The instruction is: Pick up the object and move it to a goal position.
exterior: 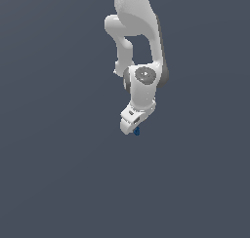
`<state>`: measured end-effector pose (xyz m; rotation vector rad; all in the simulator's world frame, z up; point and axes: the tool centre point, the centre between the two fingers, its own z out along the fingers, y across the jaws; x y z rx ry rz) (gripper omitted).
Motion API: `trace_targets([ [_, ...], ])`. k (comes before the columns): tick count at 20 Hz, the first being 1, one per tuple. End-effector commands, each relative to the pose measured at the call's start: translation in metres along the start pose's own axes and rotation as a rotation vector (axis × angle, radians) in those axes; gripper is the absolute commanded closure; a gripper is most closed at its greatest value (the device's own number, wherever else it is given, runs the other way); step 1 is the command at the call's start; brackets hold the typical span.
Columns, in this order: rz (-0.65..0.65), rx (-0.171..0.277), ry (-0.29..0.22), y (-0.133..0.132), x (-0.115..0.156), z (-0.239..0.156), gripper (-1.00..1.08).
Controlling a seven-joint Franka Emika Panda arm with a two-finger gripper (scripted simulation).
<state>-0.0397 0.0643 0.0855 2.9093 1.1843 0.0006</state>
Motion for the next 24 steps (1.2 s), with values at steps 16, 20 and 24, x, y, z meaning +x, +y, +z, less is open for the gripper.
trace_targets([
  [16, -0.005, 0.001, 0.000, -0.001, 0.000, 0.043, 1.08],
  [20, -0.005, 0.001, 0.000, -0.001, 0.000, 0.043, 1.08],
  [24, -0.005, 0.001, 0.000, -0.001, 0.000, 0.043, 1.08],
])
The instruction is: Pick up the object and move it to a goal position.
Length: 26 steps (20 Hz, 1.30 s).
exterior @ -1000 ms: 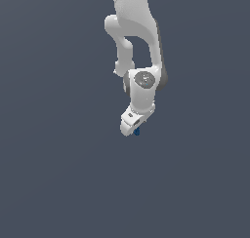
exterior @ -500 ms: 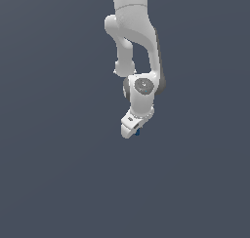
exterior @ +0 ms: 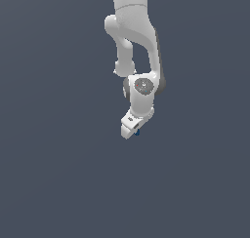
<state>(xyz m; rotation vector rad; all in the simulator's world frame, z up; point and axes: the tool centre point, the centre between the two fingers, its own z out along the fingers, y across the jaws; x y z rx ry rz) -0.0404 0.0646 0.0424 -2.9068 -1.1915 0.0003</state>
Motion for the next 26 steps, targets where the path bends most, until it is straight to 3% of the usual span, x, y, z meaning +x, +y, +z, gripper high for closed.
trace_targets([
  [1, 0.000, 0.000, 0.000, 0.001, 0.000, -0.001, 1.08],
  [12, 0.000, 0.000, 0.000, 0.028, -0.013, -0.051, 1.08],
  [26, -0.002, 0.002, 0.002, 0.101, -0.047, -0.187, 1.08],
])
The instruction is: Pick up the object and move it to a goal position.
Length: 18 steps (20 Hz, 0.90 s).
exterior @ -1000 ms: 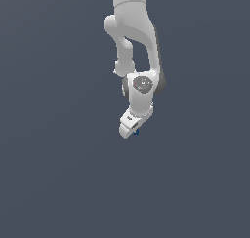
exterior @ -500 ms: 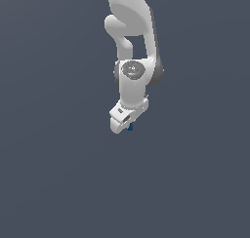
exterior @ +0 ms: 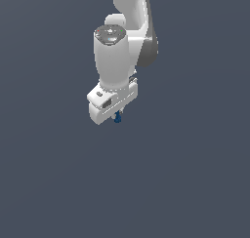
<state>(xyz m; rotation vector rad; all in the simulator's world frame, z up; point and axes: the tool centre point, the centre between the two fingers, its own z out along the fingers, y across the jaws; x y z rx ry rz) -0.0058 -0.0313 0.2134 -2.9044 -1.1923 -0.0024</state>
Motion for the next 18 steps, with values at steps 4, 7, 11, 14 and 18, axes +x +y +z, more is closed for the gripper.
trace_targets([
  [4, -0.001, 0.001, 0.000, 0.030, -0.014, -0.056, 1.08],
  [7, -0.001, 0.001, 0.000, 0.046, -0.021, -0.085, 1.08],
  [11, 0.000, 0.001, 0.000, 0.065, -0.028, -0.119, 1.08],
  [14, 0.000, 0.000, -0.001, 0.078, -0.033, -0.141, 1.08],
  [18, 0.000, 0.000, -0.001, 0.093, -0.039, -0.167, 1.08],
])
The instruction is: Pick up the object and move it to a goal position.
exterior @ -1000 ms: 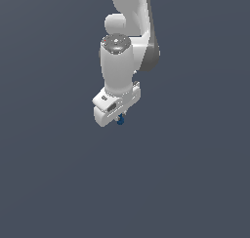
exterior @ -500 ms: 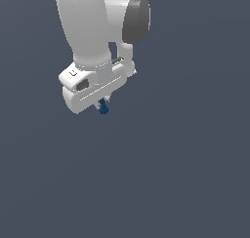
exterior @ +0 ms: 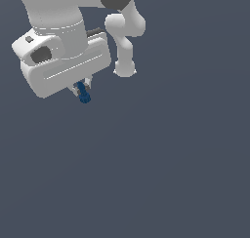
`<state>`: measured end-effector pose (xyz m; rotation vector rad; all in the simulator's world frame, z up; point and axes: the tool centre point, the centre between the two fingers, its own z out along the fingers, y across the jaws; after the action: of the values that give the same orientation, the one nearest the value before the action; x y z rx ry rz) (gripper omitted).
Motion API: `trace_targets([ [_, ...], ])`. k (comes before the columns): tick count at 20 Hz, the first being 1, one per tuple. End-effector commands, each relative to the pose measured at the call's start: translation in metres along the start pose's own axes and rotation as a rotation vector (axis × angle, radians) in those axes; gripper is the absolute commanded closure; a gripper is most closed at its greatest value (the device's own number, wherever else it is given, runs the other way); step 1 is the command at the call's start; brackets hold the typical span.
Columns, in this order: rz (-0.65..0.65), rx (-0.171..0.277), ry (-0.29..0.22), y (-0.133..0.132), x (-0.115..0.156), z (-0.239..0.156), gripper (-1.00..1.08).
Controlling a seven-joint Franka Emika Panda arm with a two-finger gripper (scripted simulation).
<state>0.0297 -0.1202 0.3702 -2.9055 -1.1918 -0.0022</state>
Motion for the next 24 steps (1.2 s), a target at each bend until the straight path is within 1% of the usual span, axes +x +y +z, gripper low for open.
trace_targets([
  [1, 0.000, 0.000, -0.001, 0.009, -0.003, -0.016, 1.08],
  [7, 0.000, 0.000, -0.001, 0.028, -0.010, -0.047, 1.08],
  [12, 0.000, 0.000, -0.001, 0.039, -0.013, -0.065, 1.08],
  [24, 0.001, -0.001, -0.002, 0.051, -0.016, -0.083, 1.08],
])
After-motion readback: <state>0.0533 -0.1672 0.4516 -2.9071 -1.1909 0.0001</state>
